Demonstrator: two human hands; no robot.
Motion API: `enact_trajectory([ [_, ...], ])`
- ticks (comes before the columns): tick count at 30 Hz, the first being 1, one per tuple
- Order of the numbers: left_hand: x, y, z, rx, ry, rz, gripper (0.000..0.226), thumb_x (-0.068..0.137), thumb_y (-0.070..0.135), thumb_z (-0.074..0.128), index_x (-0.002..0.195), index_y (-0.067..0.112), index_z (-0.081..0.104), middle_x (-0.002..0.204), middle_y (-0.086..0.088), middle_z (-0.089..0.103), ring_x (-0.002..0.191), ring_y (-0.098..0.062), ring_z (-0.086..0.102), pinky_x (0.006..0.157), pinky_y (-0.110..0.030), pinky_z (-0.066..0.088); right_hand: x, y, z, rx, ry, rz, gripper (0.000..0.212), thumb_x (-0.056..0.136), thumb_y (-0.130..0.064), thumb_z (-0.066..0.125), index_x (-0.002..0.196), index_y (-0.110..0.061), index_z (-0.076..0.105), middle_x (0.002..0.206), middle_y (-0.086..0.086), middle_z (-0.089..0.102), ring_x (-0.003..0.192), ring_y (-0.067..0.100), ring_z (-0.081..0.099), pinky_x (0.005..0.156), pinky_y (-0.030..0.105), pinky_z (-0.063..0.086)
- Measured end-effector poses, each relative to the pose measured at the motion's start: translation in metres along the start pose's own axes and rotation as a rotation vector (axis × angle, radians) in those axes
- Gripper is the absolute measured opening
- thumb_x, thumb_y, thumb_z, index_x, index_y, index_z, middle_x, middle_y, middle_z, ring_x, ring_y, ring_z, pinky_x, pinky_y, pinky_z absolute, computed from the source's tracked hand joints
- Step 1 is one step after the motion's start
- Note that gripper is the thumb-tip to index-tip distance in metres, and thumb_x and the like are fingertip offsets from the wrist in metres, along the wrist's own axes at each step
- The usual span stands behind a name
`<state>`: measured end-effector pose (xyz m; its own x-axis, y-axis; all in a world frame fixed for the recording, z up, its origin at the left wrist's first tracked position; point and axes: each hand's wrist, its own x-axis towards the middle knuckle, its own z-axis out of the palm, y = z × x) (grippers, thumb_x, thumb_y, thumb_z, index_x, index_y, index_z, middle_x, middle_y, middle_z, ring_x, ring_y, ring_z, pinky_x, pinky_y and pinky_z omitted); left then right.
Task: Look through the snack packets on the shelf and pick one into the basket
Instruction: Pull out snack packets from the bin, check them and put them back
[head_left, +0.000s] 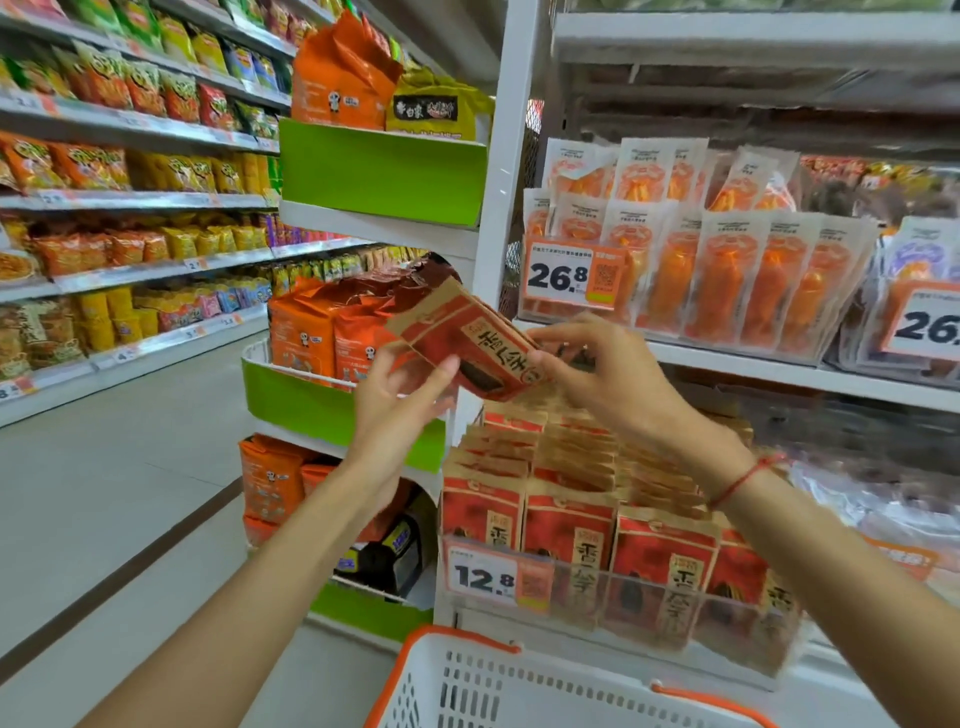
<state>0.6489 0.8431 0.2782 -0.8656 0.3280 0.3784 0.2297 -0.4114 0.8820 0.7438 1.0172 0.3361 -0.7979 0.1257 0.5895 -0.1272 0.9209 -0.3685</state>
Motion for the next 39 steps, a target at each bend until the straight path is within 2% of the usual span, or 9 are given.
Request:
enact_trajectory([
  [4,0.017,-0.016,0.001,0.088,0.042,0.014,0.027,0.087,0.013,0.071,0.106,0.028,0.059,0.108,0.000,0.071,0.099,-0.006,0.068,0.092,-0.032,0.055,0.016,0.019,0.016,-0.077,-0.028,0.006,0.025,0.093,-0.032,0.063,0.116,-0.027,0.071,0.085,-0.006,0.066,0.077,0.012,0.060,0.070,0.043,0.053],
  [8,0.031,-0.030,-0.009,0.157,0.027,-0.014,0.028,0.086,0.017,0.072,0.108,0.029,0.059,0.106,0.002,0.072,0.103,-0.009,0.067,0.093,-0.033,0.054,0.022,0.033,0.029,-0.061,-0.072,0.019,0.022,0.091,-0.035,0.065,0.112,-0.030,0.073,0.085,-0.005,0.071,0.078,0.012,0.064,0.070,0.043,0.055],
  [13,0.045,-0.043,-0.018,0.224,-0.015,-0.027,0.026,0.086,0.018,0.071,0.108,0.029,0.059,0.102,0.002,0.072,0.099,-0.015,0.069,0.078,-0.023,0.057,0.030,0.045,0.041,-0.076,-0.176,0.092,0.021,0.089,-0.038,0.066,0.108,-0.032,0.073,0.088,-0.008,0.075,0.082,0.008,0.067,0.077,0.039,0.056],
  [18,0.058,-0.044,-0.013,0.370,-0.056,0.012,0.023,0.086,0.017,0.072,0.094,0.033,0.057,0.094,0.006,0.071,0.083,-0.007,0.068,0.057,-0.017,0.053,0.040,0.053,0.042,-0.078,-0.232,0.151,0.019,0.085,-0.039,0.070,0.101,-0.032,0.074,0.088,-0.005,0.074,0.085,0.009,0.068,0.081,0.042,0.056],
  [23,0.074,-0.036,-0.008,0.585,-0.129,0.039,0.022,0.080,0.030,0.078,0.095,0.036,0.062,0.093,0.008,0.073,0.088,-0.014,0.071,0.081,-0.042,0.057,0.047,0.042,0.036,0.085,-0.152,0.123,0.021,0.088,-0.036,0.069,0.105,-0.024,0.072,0.087,-0.002,0.075,0.075,0.007,0.069,0.062,0.027,0.051],
  [25,0.076,-0.033,-0.006,0.607,-0.135,0.046,0.026,0.079,0.030,0.079,0.100,0.033,0.064,0.094,0.006,0.073,0.087,-0.013,0.071,0.081,-0.040,0.057,0.048,0.042,0.036,0.065,-0.148,0.114,0.021,0.088,-0.032,0.069,0.105,-0.021,0.073,0.086,-0.004,0.075,0.076,0.009,0.069,0.065,0.032,0.055],
  [29,0.074,-0.039,-0.002,0.615,-0.178,-0.044,0.023,0.078,0.027,0.080,0.097,0.029,0.066,0.093,0.002,0.075,0.078,-0.011,0.073,0.065,-0.027,0.052,0.049,0.048,0.037,-0.038,-0.265,0.175,0.020,0.086,-0.030,0.071,0.102,-0.017,0.073,0.091,-0.001,0.075,0.082,0.015,0.069,0.079,0.041,0.057],
  [35,0.069,-0.054,-0.002,0.902,-0.270,-0.058,0.021,0.086,0.040,0.069,0.100,0.024,0.072,0.095,0.015,0.068,0.098,-0.009,0.065,0.088,-0.036,0.051,0.034,0.059,0.050,-0.225,-0.469,0.257,0.029,0.080,-0.043,0.075,0.079,-0.014,0.074,0.070,-0.002,0.067,0.065,0.016,0.061,0.063,0.030,0.046],
  [39,0.071,-0.051,-0.003,0.840,-0.258,0.007,0.016,0.087,0.036,0.070,0.100,0.027,0.070,0.085,0.018,0.066,0.088,-0.005,0.066,0.090,-0.041,0.054,0.032,0.059,0.046,-0.203,-0.316,0.211,0.021,0.080,-0.042,0.076,0.087,-0.022,0.073,0.068,-0.012,0.061,0.072,0.014,0.060,0.069,0.033,0.050],
])
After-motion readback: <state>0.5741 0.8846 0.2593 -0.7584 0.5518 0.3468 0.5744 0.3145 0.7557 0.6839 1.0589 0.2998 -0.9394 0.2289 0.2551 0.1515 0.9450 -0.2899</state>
